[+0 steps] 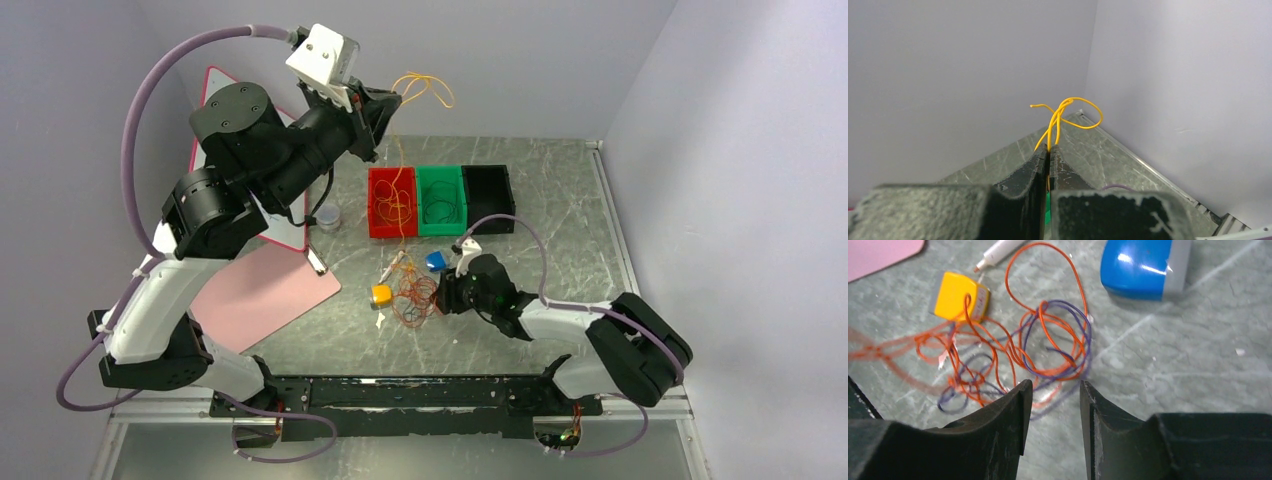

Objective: Untangle the cables

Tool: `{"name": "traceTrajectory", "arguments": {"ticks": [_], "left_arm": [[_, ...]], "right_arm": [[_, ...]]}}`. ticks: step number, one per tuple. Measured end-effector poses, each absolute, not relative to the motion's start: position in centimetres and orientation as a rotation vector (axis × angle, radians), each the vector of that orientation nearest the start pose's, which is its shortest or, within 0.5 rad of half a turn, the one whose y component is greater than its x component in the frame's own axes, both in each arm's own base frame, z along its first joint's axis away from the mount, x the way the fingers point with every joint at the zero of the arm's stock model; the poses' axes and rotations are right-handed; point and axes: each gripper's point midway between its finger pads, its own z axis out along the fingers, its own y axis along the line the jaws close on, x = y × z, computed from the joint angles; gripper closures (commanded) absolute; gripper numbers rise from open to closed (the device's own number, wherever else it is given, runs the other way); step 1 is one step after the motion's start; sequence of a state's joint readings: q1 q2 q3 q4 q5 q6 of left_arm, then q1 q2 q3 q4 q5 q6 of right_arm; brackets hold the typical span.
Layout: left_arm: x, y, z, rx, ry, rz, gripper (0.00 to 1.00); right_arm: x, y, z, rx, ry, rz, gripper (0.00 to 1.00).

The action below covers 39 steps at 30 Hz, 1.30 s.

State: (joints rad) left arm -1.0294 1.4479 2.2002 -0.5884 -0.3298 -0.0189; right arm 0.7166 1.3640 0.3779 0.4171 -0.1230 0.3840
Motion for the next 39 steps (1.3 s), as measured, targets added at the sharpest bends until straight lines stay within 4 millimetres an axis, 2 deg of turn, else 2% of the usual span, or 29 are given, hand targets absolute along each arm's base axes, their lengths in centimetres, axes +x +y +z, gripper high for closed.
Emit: {"name": "traceTrajectory", "arguments": {"ticks": [4, 6, 9, 14, 16, 19, 23, 30, 32, 33, 39], "left_arm": [[24.0, -28.5, 58.8, 0.442, 1.364, -0.614, 0.93], [24.0, -28.5, 58.9, 0.442, 1.358, -0.612, 0.93], [24.0, -28.5, 59.0, 0.444, 1.354, -0.608, 0.93], [24.0, -28.5, 59.1, 0.443, 1.350, -0.609, 0.93], [24.0, -28.5, 59.1, 0.443, 1.350, -0.609, 0.93], [24.0, -28.5, 59.1, 0.444, 1.349, -0.608, 0.93], [24.0, -28.5, 59.1, 0.443, 1.350, -0.607, 0.93], [24.1, -28.5, 59.1, 0.443, 1.350, -0.607, 0.93], [24.1, -28.5, 59.1, 0.443, 1.349, -0.607, 0.93], [24.1, -28.5, 59.1, 0.443, 1.349, -0.607, 0.93], [24.1, -28.5, 59.2, 0.438, 1.346, -0.607, 0.93]], "right_arm": [[22.4, 23.5, 3.4, -0.423, 2.202, 0.709, 0.57], [22.5, 23.1, 4.0, -0.408, 2.185, 0.694, 0.55], [22.7, 22.9, 5.6, -0.389, 2.137, 0.697, 0.48], [22.8, 23.3, 10.4, -0.391, 1.969, 0.767, 0.34], [22.9, 23.6, 12.2, -0.408, 1.896, 0.794, 0.23], [22.7, 24.4, 14.1, -0.469, 1.807, 0.837, 0.14], [22.6, 26.0, 14.2, -0.556, 1.767, 0.888, 0.10], [22.7, 29.2, 12.2, -0.655, 1.767, 0.965, 0.09], [22.9, 30.3, 11.8, -0.671, 1.762, 0.987, 0.13], [23.0, 30.8, 11.7, -0.678, 1.758, 0.997, 0.19], [23.6, 33.0, 10.4, -0.670, 1.758, 1.046, 0.69]]}}
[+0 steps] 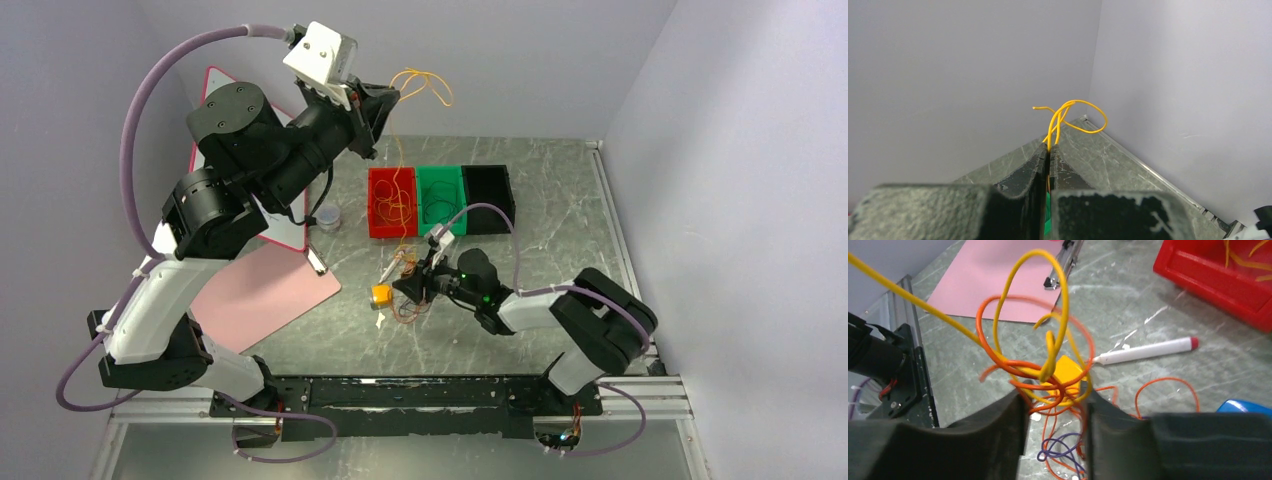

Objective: Untangle the cables

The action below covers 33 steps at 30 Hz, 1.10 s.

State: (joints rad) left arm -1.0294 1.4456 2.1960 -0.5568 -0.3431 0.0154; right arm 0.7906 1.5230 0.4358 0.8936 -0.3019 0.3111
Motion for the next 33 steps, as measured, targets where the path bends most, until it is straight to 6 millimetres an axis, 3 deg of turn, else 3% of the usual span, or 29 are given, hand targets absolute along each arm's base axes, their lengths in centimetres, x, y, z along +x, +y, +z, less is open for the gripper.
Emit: {"name": "traceTrajectory", "arguments": {"ticks": [5, 10, 17, 24, 33], "left_arm": [[24.2, -28.1, 59.5, 0.420, 1.339, -0.596, 0.93], [24.7, -27.4, 60.0, 0.392, 1.318, -0.556, 0.93], [25.6, -26.1, 62.1, 0.352, 1.237, -0.457, 0.93], [26.5, -25.1, 65.4, 0.307, 1.123, -0.343, 0.93], [26.8, -23.4, 67.4, 0.272, 1.057, -0.235, 0.93]], "right_arm": [[23.7, 33.0, 7.9, -0.606, 1.835, 1.056, 0.87], [23.0, 31.2, 6.2, -0.511, 1.911, 1.025, 0.97], [22.3, 28.4, 5.3, -0.403, 1.986, 0.946, 1.00], [21.3, 25.6, 2.7, -0.300, 2.111, 0.849, 1.00], [20.8, 24.5, 1.4, -0.198, 2.179, 0.825, 1.00]]}}
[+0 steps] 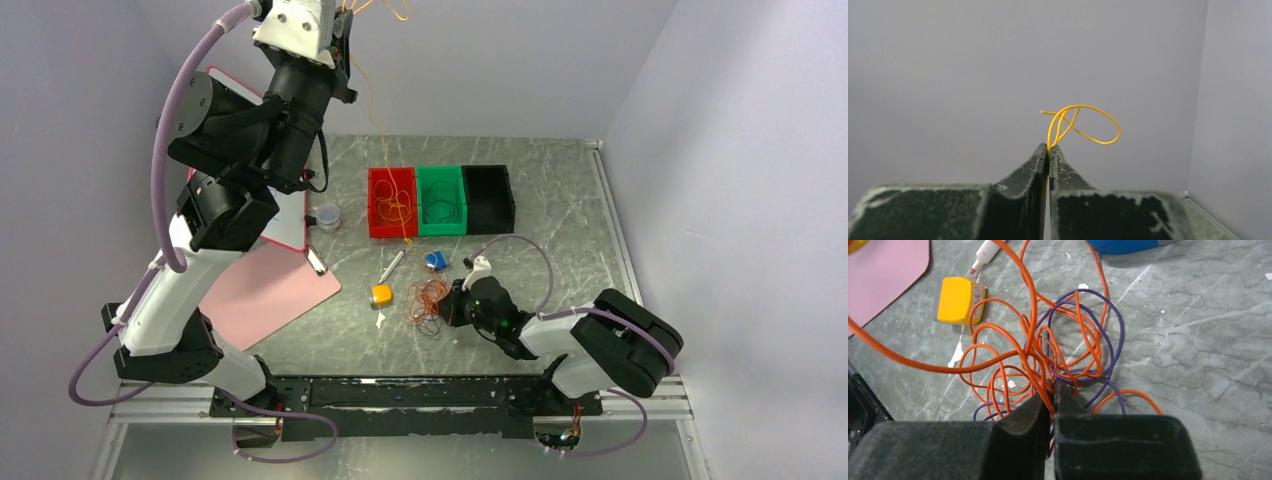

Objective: Untangle the cables

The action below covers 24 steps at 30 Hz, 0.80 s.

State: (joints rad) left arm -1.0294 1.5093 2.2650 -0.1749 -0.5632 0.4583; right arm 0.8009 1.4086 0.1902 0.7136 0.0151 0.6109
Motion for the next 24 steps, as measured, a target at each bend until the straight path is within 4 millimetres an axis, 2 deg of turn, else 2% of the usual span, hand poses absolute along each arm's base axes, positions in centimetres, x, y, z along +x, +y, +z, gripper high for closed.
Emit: {"name": "traceTrajectory", "arguments": {"ticks": [4, 8, 14, 24], "left_arm": [[26.9, -22.7, 67.7, 0.268, 1.051, -0.186, 0.93], [26.7, -20.8, 69.1, 0.239, 1.022, -0.114, 0.93], [25.5, -17.0, 71.5, 0.168, 0.958, -0.013, 0.93], [22.0, -9.6, 75.2, 0.032, 0.862, 0.081, 0.93]], "right_arm": [[21.1, 24.0, 1.4, -0.121, 2.203, 0.796, 1.00], [21.3, 23.5, 1.3, -0.048, 2.219, 0.773, 1.00], [21.6, 23.4, 1.3, 0.008, 2.230, 0.762, 1.00], [22.5, 24.0, 1.2, 0.028, 2.235, 0.754, 1.00]]}}
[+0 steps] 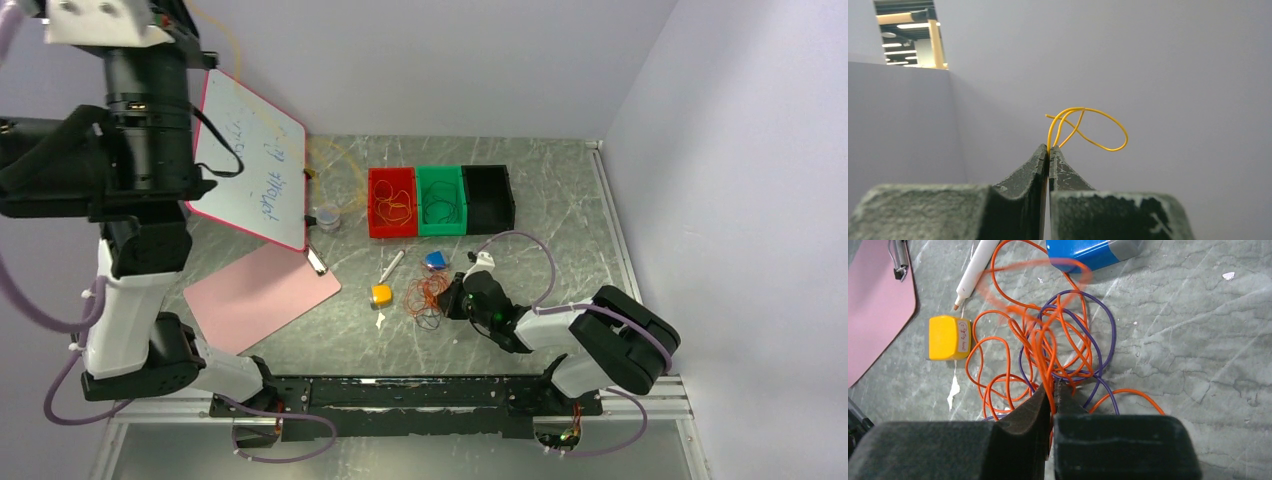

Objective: Untangle the cables

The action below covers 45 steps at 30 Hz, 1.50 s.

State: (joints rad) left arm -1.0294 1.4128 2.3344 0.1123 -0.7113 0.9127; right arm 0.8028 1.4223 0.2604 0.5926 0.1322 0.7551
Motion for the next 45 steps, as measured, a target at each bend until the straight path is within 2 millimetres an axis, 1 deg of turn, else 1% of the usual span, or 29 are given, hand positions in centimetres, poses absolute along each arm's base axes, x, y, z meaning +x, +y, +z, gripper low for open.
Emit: {"name": "traceTrajectory", "arguments": {"ticks": [4, 8, 11, 14, 16, 19, 21, 24, 27, 31, 38, 45], "left_arm": [[20.9, -7.4, 76.1, -0.009, 0.835, 0.090, 0.93], [20.7, -7.1, 76.0, -0.015, 0.838, 0.086, 0.93], [21.2, -7.8, 75.3, -0.004, 0.861, 0.070, 0.93], [22.3, -9.8, 73.9, 0.037, 0.911, 0.048, 0.93], [23.1, -11.2, 72.8, 0.070, 0.947, 0.036, 0.93], [24.5, -13.8, 71.0, 0.128, 0.999, 0.036, 0.93], [25.2, -14.9, 70.0, 0.158, 1.025, 0.038, 0.93], [25.5, -15.6, 69.3, 0.177, 1.046, 0.031, 0.93], [25.4, -15.5, 69.3, 0.168, 1.047, 0.013, 0.93], [25.2, -15.5, 69.5, 0.157, 1.045, -0.012, 0.93], [25.3, -16.0, 69.2, 0.167, 1.053, -0.041, 0.93], [25.3, -17.0, 68.7, 0.187, 1.064, -0.092, 0.93]], "right_arm": [[22.5, 24.0, 1.2, 0.030, 2.236, 0.751, 1.00], [22.5, 24.0, 1.3, 0.030, 2.236, 0.750, 1.00], [22.4, 23.7, 1.4, 0.018, 2.239, 0.733, 0.94], [21.9, 22.7, 1.8, -0.014, 2.247, 0.691, 0.88], [21.6, 22.1, 2.6, -0.031, 2.234, 0.674, 0.82], [21.5, 21.5, 4.1, -0.065, 2.196, 0.661, 0.66], [21.6, 21.2, 5.3, -0.090, 2.171, 0.649, 0.56], [21.8, 20.8, 7.0, -0.119, 2.133, 0.628, 0.41], [22.1, 20.3, 9.1, -0.138, 2.080, 0.611, 0.31], [22.5, 19.9, 11.7, -0.161, 2.010, 0.592, 0.27], [23.0, 19.9, 15.7, -0.224, 1.897, 0.584, 0.25], [22.7, 20.6, 18.5, -0.292, 1.791, 0.640, 0.20]]}}
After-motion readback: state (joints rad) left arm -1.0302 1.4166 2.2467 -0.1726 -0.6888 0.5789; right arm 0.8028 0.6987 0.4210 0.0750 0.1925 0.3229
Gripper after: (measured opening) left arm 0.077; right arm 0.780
